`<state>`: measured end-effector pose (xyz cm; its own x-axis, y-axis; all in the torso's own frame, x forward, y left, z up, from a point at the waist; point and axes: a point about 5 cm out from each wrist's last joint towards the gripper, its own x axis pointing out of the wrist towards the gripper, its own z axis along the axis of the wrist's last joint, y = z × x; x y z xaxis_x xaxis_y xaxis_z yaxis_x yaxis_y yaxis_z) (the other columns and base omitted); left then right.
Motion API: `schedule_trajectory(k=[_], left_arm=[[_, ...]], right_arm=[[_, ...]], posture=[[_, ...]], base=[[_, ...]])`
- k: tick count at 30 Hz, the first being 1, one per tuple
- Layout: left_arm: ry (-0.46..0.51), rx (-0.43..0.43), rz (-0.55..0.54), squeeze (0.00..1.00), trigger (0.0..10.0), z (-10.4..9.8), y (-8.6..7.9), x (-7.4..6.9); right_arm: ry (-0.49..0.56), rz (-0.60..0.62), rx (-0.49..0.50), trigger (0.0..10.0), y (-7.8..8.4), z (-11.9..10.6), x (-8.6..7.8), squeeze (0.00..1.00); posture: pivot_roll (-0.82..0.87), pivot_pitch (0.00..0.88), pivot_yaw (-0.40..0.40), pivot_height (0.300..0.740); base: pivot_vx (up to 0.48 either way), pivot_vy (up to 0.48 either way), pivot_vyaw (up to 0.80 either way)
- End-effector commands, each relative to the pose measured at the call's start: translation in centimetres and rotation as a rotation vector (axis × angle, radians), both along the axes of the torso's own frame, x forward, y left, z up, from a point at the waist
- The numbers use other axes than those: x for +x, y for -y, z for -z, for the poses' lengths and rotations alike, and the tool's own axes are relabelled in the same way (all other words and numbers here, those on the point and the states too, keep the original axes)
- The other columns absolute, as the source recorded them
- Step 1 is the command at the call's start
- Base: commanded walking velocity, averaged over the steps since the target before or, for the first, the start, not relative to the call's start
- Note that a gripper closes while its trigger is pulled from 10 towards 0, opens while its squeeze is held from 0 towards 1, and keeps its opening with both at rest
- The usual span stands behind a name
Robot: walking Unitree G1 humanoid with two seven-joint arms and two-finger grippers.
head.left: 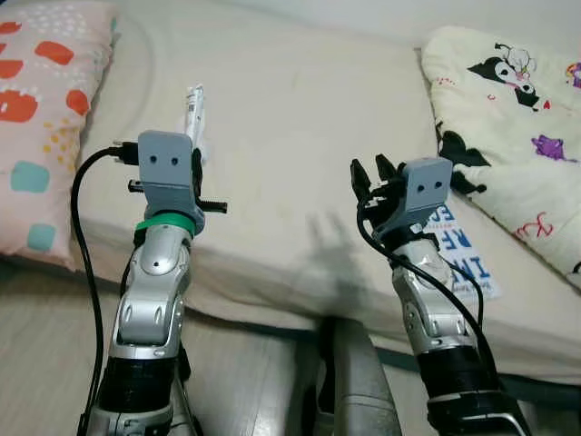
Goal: Clean up the room
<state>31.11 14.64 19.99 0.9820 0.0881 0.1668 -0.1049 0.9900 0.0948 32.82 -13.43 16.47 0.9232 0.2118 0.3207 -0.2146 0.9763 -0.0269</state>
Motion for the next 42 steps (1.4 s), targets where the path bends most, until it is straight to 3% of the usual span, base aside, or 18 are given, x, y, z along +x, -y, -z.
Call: schedule_trajectory(k=[1,42], left_arm=[[0.001,0.001,0.015,0.00,10.0,0.03,0.49,0.12],[0.000,-0.002,0.034,0.00,10.0,-0.05,1.09,0.39]], right_arm=[[-0.007,0.008,0.004,10.0,0.36,0.29,0.01,0.00],[-0.017,0.006,-0.001,10.0,0.23,0.72,0.12,0.00]], posture=[[-0.01,0.000,-0.064,0.604],[0.00,0.000,-0.061,0.738]], base=[[0.000,0.000,0.00],[0.000,0.000,0.00]])
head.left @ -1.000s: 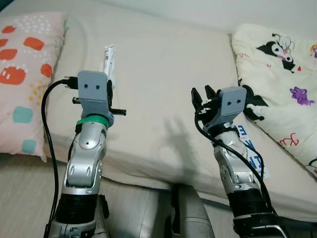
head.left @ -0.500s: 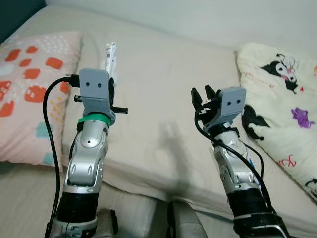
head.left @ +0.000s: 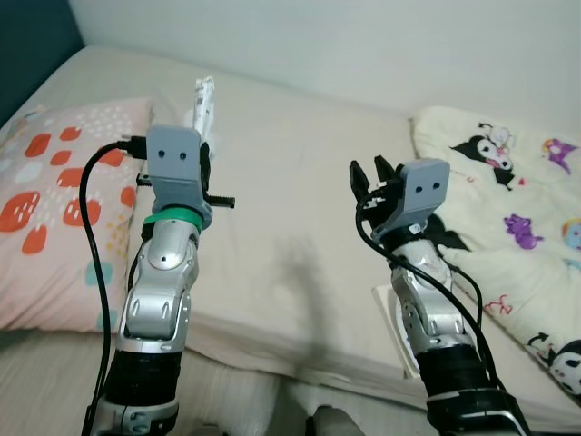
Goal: Clean up the room
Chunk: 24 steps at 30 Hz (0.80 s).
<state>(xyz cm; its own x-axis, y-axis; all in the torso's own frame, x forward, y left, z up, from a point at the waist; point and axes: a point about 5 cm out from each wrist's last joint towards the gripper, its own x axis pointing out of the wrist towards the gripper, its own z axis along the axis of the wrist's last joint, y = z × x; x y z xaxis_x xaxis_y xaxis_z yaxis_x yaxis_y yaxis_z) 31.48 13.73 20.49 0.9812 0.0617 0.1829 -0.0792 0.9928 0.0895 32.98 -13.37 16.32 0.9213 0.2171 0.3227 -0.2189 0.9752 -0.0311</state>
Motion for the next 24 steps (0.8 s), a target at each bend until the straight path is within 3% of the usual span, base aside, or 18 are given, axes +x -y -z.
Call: schedule_trajectory(k=[1,16,20,24], left_arm=[[-0.017,0.003,0.007,0.00,10.0,0.5,0.2,0.0],[-0.149,-0.051,0.153,0.00,10.0,3.3,1.5,-0.7],[-0.141,0.046,0.200,0.00,10.0,4.2,2.1,-1.0],[-0.144,0.066,0.202,0.00,10.0,4.8,2.3,-1.1]], right_arm=[[-0.021,0.011,0.003,10.0,0.3,0.6,0.0,0.00],[-0.152,-0.017,0.084,10.0,-0.6,3.6,-0.8,0.00],[-0.164,-0.038,0.082,10.0,-1.5,4.2,-1.2,0.00],[-0.164,-0.050,0.083,10.0,-1.9,4.3,-1.2,0.00]], posture=[[0.00,0.000,-0.061,0.740],[0.00,0.000,-0.054,0.740],[0.00,0.000,-0.045,0.740],[0.00,0.000,-0.036,0.740]], base=[[0.000,0.000,0.00],[0.000,0.000,0.00],[0.000,0.000,0.00],[0.000,0.000,0.00]])
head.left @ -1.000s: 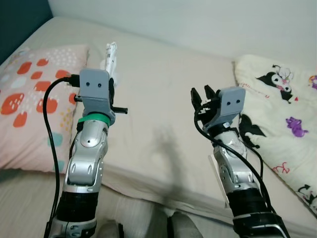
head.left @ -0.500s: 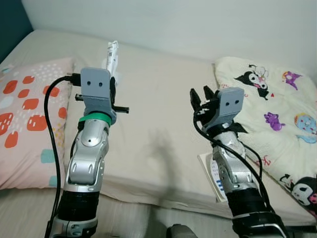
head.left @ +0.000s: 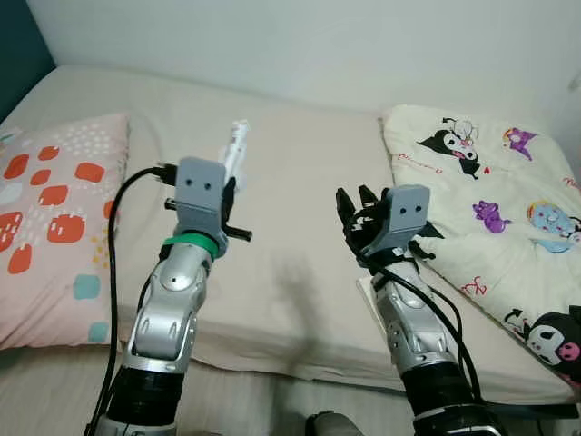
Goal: Clean up the room
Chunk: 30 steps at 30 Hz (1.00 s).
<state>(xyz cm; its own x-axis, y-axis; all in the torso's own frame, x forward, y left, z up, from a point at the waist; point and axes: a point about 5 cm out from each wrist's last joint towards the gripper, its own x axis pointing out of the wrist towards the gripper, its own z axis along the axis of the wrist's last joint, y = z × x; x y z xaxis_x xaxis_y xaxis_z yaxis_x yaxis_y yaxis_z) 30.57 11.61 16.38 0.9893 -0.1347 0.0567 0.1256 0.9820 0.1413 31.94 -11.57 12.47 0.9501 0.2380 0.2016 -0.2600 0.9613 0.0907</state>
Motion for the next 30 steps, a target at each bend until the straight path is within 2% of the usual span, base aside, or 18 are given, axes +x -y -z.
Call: schedule_trajectory(k=[1,6,15,30], left_arm=[[-0.020,0.013,0.011,0.00,10.0,0.8,0.2,-0.2],[-0.042,0.001,0.005,0.00,10.0,1.7,-0.1,-0.4],[-0.044,0.034,-0.021,0.00,10.0,2.8,-0.6,-0.5],[-0.039,0.039,-0.021,0.00,10.0,3.3,-0.4,-0.3]], right_arm=[[-0.013,-0.006,-0.005,10.0,-0.2,0.5,-0.1,0.00],[-0.015,-0.013,0.000,10.0,-0.5,0.6,-0.2,0.00],[-0.031,-0.039,-0.007,10.0,-0.8,1.2,-0.4,0.00],[-0.035,-0.058,-0.023,10.0,-1.2,1.4,-0.4,0.00]], posture=[[0.00,0.000,-0.036,0.740],[0.00,0.000,-0.028,0.740],[0.01,0.000,-0.039,0.740],[0.00,0.000,-0.041,0.740]], base=[[0.000,0.000,0.00],[0.000,0.000,0.00],[0.000,0.000,0.00],[0.000,0.000,0.00]])
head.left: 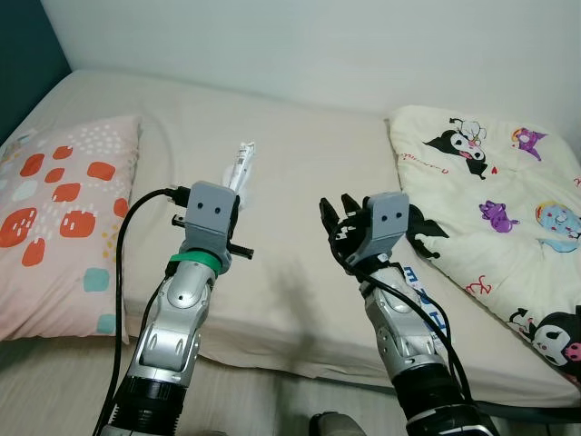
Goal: Clean up the room
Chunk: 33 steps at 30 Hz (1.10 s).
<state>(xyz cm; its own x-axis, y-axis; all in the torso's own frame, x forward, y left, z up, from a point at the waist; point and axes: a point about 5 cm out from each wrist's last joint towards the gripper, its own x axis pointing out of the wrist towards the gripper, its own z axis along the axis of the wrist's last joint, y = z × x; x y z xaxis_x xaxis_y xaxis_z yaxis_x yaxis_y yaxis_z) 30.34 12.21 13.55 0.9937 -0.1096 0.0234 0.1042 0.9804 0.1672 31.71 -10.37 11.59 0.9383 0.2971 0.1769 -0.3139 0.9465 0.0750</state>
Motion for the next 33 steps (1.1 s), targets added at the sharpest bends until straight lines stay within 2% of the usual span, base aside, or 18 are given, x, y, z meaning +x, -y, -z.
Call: schedule_trajectory(k=[1,33], left_arm=[[-0.009,0.009,0.005,0.00,10.0,0.45,0.17,-0.09],[0.003,-0.010,-0.002,0.00,10.0,0.58,0.03,0.09]], right_arm=[[-0.015,0.000,-0.001,10.0,0.05,0.51,-0.19,0.00],[-0.010,-0.005,0.000,10.0,-0.08,0.47,-0.10,0.00]], posture=[[0.00,0.000,-0.041,0.740],[0.00,0.000,-0.038,0.740]], base=[[0.000,0.000,0.00],[0.000,0.000,0.00]])
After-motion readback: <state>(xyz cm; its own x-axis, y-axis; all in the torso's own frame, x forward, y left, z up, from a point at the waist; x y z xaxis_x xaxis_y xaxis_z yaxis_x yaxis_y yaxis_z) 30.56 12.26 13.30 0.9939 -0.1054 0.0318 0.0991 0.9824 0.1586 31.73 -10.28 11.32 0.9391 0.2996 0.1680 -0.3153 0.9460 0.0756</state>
